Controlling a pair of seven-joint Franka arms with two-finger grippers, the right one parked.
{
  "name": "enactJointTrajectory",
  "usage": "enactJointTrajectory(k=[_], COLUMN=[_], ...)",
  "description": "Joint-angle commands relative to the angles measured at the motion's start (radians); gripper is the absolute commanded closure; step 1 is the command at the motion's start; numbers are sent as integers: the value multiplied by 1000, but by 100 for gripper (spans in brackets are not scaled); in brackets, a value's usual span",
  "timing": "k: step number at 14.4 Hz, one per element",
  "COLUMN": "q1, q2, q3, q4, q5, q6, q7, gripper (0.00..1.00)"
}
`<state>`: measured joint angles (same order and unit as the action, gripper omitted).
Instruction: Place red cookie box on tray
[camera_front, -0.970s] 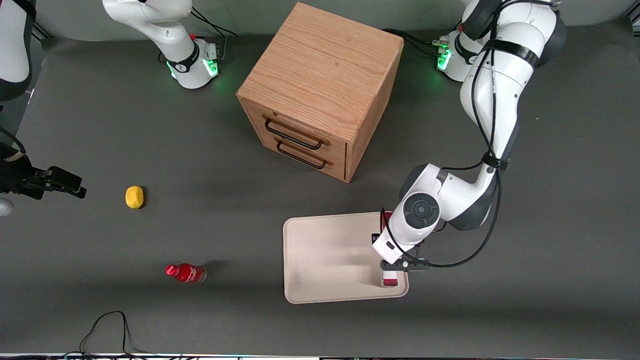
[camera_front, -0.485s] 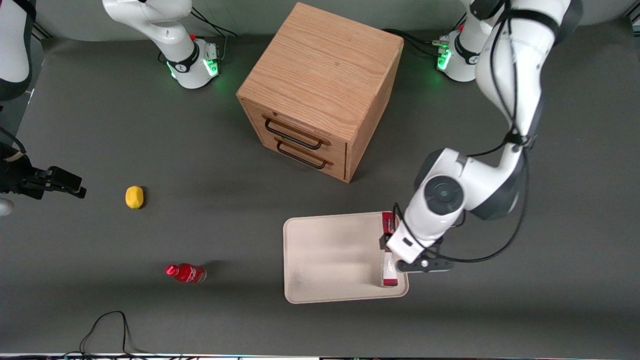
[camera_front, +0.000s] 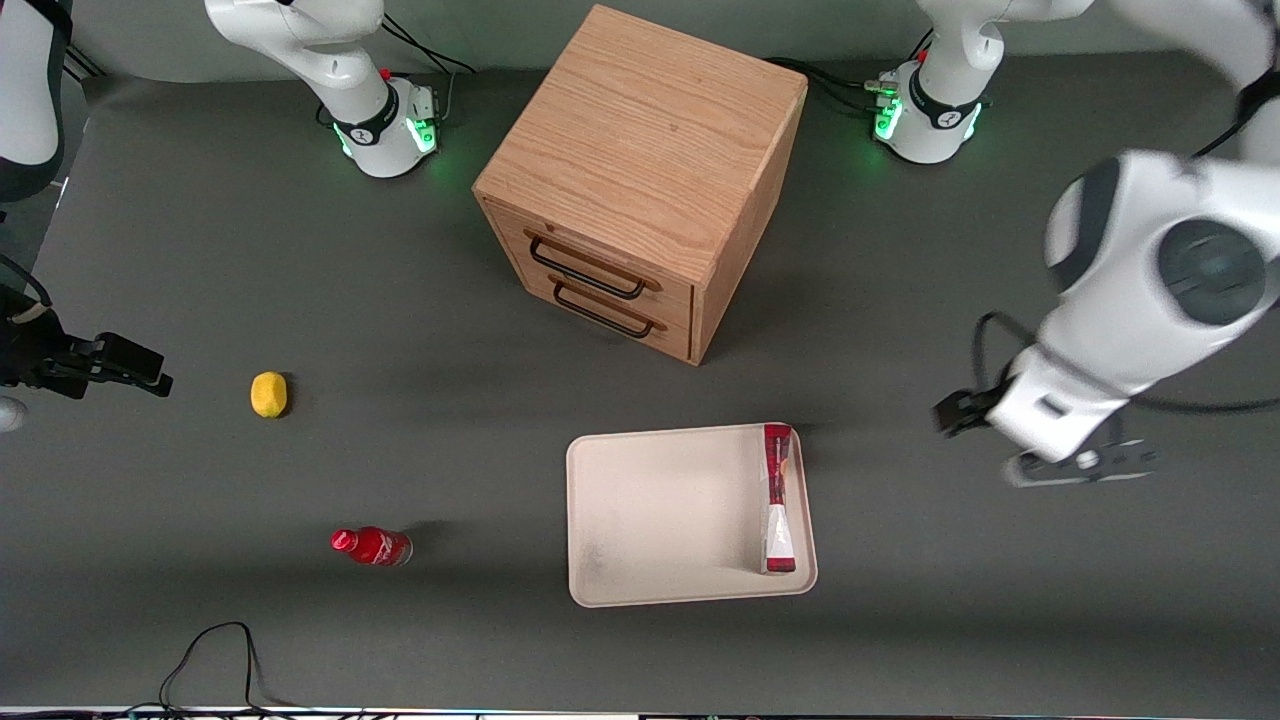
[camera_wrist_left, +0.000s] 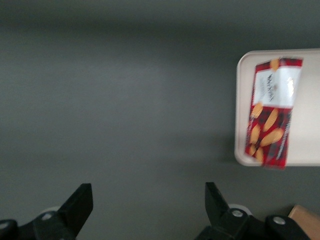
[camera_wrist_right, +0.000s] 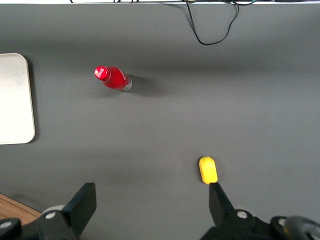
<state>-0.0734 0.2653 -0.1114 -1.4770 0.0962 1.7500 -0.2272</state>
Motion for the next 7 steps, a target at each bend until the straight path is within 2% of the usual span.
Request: enactJointTrajectory(k=[1,4,7], q1=[81,179,204], q2=[-157,-309,-376], q3=[6,6,7], q4=[-109,-221,-233], q5=[-24,-117,-119], q6=[-70,-79,-144], q7=[167,261,304], gripper=[0,0,0])
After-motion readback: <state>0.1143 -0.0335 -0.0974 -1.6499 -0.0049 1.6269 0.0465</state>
